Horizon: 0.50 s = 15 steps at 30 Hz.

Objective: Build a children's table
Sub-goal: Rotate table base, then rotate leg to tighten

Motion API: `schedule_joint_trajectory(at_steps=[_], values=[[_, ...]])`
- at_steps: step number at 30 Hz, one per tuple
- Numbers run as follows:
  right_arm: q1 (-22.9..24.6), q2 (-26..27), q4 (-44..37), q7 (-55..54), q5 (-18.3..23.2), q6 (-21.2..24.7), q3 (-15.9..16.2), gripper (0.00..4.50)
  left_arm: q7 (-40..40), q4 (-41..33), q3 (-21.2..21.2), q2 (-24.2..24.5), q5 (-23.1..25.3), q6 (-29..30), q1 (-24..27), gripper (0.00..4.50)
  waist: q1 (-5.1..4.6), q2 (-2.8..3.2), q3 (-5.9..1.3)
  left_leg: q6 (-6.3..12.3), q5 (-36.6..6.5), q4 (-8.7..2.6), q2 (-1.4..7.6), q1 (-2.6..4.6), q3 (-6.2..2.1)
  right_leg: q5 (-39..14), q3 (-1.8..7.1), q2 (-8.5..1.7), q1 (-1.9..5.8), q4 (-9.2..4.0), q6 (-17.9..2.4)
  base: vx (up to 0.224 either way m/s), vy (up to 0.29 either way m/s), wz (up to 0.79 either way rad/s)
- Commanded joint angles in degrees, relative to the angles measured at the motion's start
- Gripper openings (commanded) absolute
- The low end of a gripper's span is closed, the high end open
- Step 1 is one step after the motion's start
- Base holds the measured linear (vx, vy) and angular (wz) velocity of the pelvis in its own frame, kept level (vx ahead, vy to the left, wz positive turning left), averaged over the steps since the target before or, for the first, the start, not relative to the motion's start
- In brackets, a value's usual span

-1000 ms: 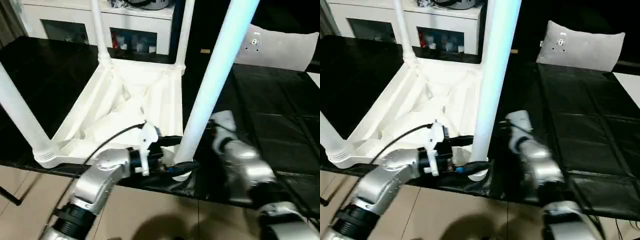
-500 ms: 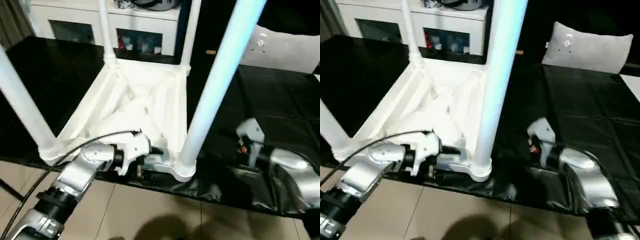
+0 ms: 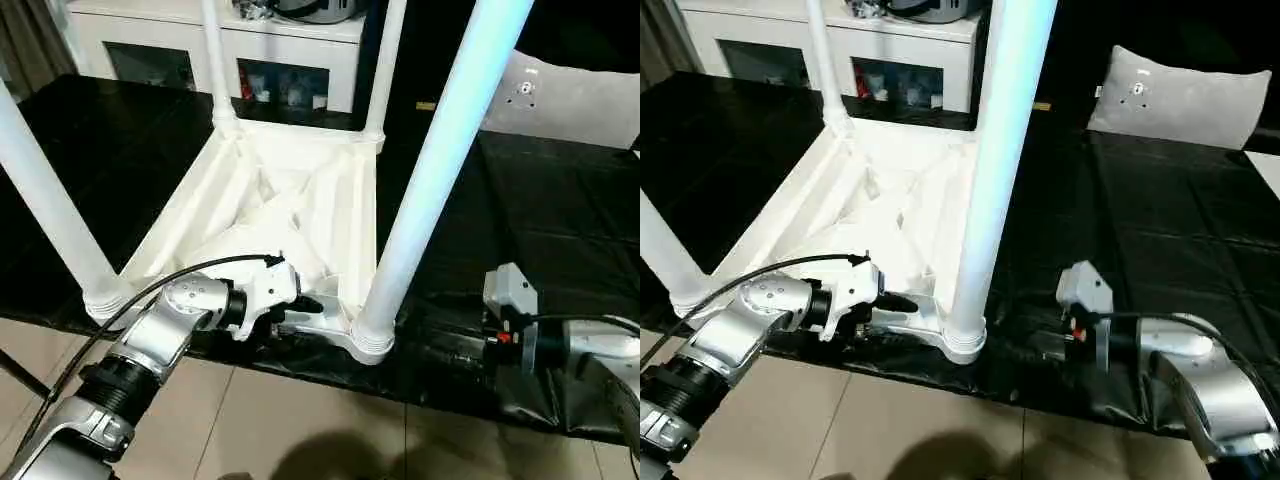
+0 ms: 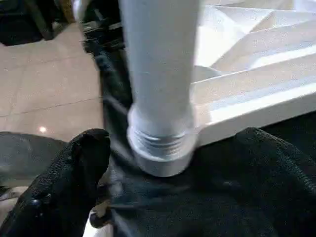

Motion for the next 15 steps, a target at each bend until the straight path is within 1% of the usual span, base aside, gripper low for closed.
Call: schedule_joint_trajectory(at_steps=[1,2,4,5,6,8,10,12,13,14,15], values=[[1.04,-1.09,-2.29,0.50,0.97,1.05,-0.43,4.50,-1.11,1.40,0.14,0.25,0.60,-0.93,-1.07,2.38,0.24,0.23,-3.06,3.58,-12.90,-4.01,1.84,-0.17,-0.94,-29.21,2.80,-3.94,3.21,-6.14,0.56,0.000,0.000,0.00],[1.44,-1.23,-2.79,0.54,1.08,1.34,-0.37,4.50,-1.42,2.18,0.18,0.21,0.82,-1.38,-1.36,2.13,0.33,0.45,-3.02,3.58,-12.98,-3.95,1.68,-0.17,-0.93,-29.75,2.73,-3.90,3.19,-6.33,0.97,0.000,0.000,0.00],[1.75,-1.25,-3.22,0.64,1.21,1.62,-0.19,4.50,-1.93,3.18,0.07,0.23,1.20,-1.83,-1.83,2.06,0.33,0.59,-3.04,3.49,-13.54,-3.95,1.68,-0.10,-0.98,-30.02,2.58,-3.87,3.16,-6.45,1.21,0.000,0.000,0.00],[1.76,-1.22,-3.35,0.65,1.27,1.75,-0.15,4.50,-2.08,3.41,0.01,0.25,1.30,-1.96,-1.95,2.01,0.28,0.42,-3.06,3.38,-13.76,-3.90,1.61,-0.07,-0.98,-30.39,2.43,-3.89,3.19,-6.58,1.42,0.000,0.000,0.00],[1.75,-1.11,-3.51,0.74,1.38,1.82,-0.10,4.50,-2.30,3.62,-0.11,0.28,1.42,-2.07,-2.14,1.96,0.26,0.45,-3.05,3.41,-13.45,-3.96,1.62,-0.26,-1.05,-30.27,2.41,-3.93,3.33,-6.53,1.57,0.000,0.000,0.00],[1.49,-1.01,-3.44,1.05,1.38,1.83,0.05,4.50,-2.75,4.67,-0.20,-0.06,1.67,-2.26,-2.98,1.75,0.19,0.55,-3.00,3.51,-13.68,-3.88,1.57,-0.12,-0.98,-30.86,2.34,-3.88,3.15,-6.72,1.84,0.000,0.000,0.00],[1.47,-1.08,-3.60,1.05,1.37,1.95,0.12,4.50,-3.04,5.01,-0.32,-0.13,1.82,-2.25,-3.25,1.60,0.23,0.46,-3.01,3.47,-13.61,-3.85,1.54,-0.09,-0.97,-31.01,2.31,-3.88,3.14,-6.77,1.94,0.000,0.000,0.00],[1.41,-1.15,-4.04,0.96,1.49,2.37,0.20,4.50,-3.79,5.93,-0.74,-0.16,2.32,-2.37,-3.85,1.51,0.28,0.52,-3.08,3.51,-13.14,-3.91,1.64,-0.12,-1.02,-30.45,2.37,-3.92,3.19,-6.60,1.79,0.000,0.000,0.00],[1.24,-1.13,-4.10,0.96,1.51,2.54,0.27,4.50,-4.20,6.51,-0.91,-0.18,2.53,-2.48,-4.18,1.41,0.29,0.78,-3.07,3.53,-13.11,-3.98,1.68,-0.17,-1.08,-30.21,2.40,-3.95,3.22,-6.58,1.64,0.000,0.000,0.00],[1.13,-1.10,-4.07,0.98,1.46,2.56,0.32,4.50,-4.40,6.80,-1.00,-0.16,2.66,-2.42,-4.31,1.28,0.23,0.73,-3.09,3.54,-13.19,-3.97,1.72,-0.11,-1.05,-29.79,2.41,-3.90,3.18,-6.63,1.46,0.000,0.000,0.00],[1.03,-1.09,-4.18,1.01,1.40,2.57,0.43,4.50,-4.64,7.07,-1.32,-0.01,3.06,-2.41,-4.39,1.18,0.23,0.82,-3.11,3.52,-13.13,-4.03,1.76,-0.16,-1.10,-29.35,2.45,-3.99,3.30,-6.52,1.23,0.000,0.000,0.00]])
